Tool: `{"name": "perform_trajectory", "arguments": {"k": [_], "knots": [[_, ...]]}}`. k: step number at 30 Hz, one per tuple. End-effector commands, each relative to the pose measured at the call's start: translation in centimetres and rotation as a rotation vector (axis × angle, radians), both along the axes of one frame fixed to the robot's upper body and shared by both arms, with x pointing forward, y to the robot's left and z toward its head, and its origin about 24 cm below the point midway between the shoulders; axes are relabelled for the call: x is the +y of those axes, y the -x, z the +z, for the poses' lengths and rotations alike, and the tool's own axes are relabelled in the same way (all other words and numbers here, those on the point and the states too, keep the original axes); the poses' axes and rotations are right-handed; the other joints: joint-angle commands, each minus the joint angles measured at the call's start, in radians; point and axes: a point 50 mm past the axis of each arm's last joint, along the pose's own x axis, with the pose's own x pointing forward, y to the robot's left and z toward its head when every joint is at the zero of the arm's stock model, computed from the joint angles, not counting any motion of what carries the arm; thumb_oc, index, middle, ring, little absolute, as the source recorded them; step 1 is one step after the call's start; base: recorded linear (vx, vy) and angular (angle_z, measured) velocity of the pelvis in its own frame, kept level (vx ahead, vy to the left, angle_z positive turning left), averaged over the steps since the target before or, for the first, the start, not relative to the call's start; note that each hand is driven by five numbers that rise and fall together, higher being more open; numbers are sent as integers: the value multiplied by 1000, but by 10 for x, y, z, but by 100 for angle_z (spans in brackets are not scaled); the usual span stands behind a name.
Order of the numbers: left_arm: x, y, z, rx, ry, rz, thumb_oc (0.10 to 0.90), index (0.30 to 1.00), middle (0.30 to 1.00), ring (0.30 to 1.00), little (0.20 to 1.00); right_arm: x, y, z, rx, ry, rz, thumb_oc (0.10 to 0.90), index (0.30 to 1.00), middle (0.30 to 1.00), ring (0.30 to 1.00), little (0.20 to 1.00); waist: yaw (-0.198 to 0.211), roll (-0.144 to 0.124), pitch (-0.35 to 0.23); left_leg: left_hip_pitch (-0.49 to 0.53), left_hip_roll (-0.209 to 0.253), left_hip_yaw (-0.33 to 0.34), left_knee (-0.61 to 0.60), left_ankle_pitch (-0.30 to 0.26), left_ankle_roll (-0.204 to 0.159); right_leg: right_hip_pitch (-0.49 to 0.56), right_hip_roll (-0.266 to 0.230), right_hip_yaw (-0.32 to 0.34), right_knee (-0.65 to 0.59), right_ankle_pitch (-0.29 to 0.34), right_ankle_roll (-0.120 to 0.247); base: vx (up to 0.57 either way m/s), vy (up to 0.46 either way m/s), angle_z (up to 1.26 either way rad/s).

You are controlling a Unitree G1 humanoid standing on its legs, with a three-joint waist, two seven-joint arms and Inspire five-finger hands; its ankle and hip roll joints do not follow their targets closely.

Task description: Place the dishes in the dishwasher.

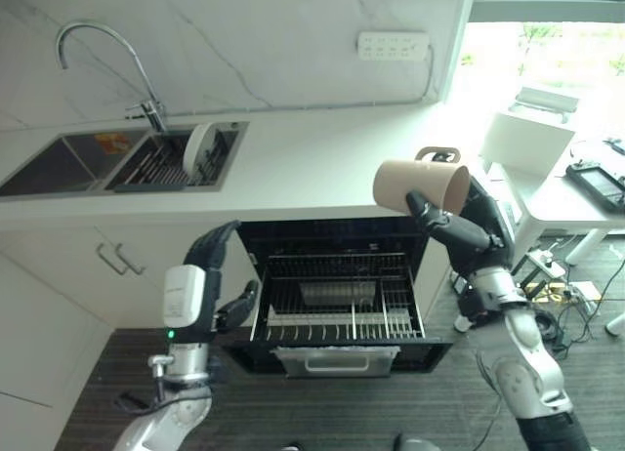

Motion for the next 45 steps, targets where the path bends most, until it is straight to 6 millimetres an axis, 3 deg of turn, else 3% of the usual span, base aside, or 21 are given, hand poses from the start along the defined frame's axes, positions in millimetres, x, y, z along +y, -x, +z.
{"name": "perform_trajectory", "arguments": {"k": [1,3,7,18,23,28,32,38,41,42,45], "knots": [[6,-23,51,-130,254,-131,800,900,900,900,900,-1,6,53,-300,-17,52,400,300,300,300,300,9,-18,-14,40,66,-64,116,-146,-28,75,-55,-19,-11,-64,56,0,0,0],[-2,-29,44,3,299,-180,800,900,900,900,900,-1,5,49,-283,-9,82,400,300,300,300,300,6,-21,-10,40,69,-63,116,-145,-29,75,-52,-20,-11,-62,57,-40,-36,3],[-4,-31,44,60,387,-198,800,900,900,900,900,0,5,47,-275,-6,123,400,300,300,300,300,2,-20,-6,40,71,-62,116,-145,-26,74,-49,-18,-11,-62,58,-47,-28,1],[-15,-56,39,324,120,-248,800,900,900,900,900,9,3,47,-254,-2,208,400,300,300,300,300,-32,-2,-10,48,78,-41,116,-140,-26,69,-38,3,-11,-61,66,-12,-1,-1],[-13,-67,29,481,14,-233,800,900,900,900,900,12,1,48,-244,4,224,400,300,300,300,300,-49,7,-15,53,80,-28,116,-142,-26,66,-36,11,-11,-60,71,-6,1,-6],[-18,-74,9,783,-114,-333,800,900,900,900,900,14,0,48,-234,14,254,400,300,300,300,300,-76,21,-18,60,81,-8,116,-142,-25,60,-33,26,-11,-56,77,2,15,-7],[-21,-76,2,879,-135,-368,800,900,900,900,900,15,-1,48,-231,20,270,400,300,300,300,300,-90,27,-21,62,80,6,116,-144,-23,55,-31,37,-11,-54,80,6,14,-6],[-28,-67,-33,1118,-44,-388,800,900,900,900,900,18,-1,47,-223,24,291,400,300,300,300,300,-109,29,-22,68,80,26,116,-147,-19,52,-26,50,-11,-55,79,13,8,-10],[-31,-56,-60,1313,-4,-389,800,900,900,900,900,20,-2,49,-219,29,308,400,300,300,300,300,-125,31,-21,71,82,37,116,-148,-19,49,-23,59,-11,-54,79,22,12,-3],[-34,-44,-79,1467,-12,-418,800,900,900,900,900,21,-3,51,-215,31,320,400,300,300,300,300,-138,33,-22,73,82,46,116,-149,-19,46,-19,68,-11,-55,79,35,23,-6],[-41,-26,-104,1637,-45,-440,800,900,900,900,900,28,-6,52,-210,34,338,400,300,300,300,300,-154,38,-24,79,82,60,116,-152,-18,42,-13,80,-11,-57,77,52,36,-14]]}}
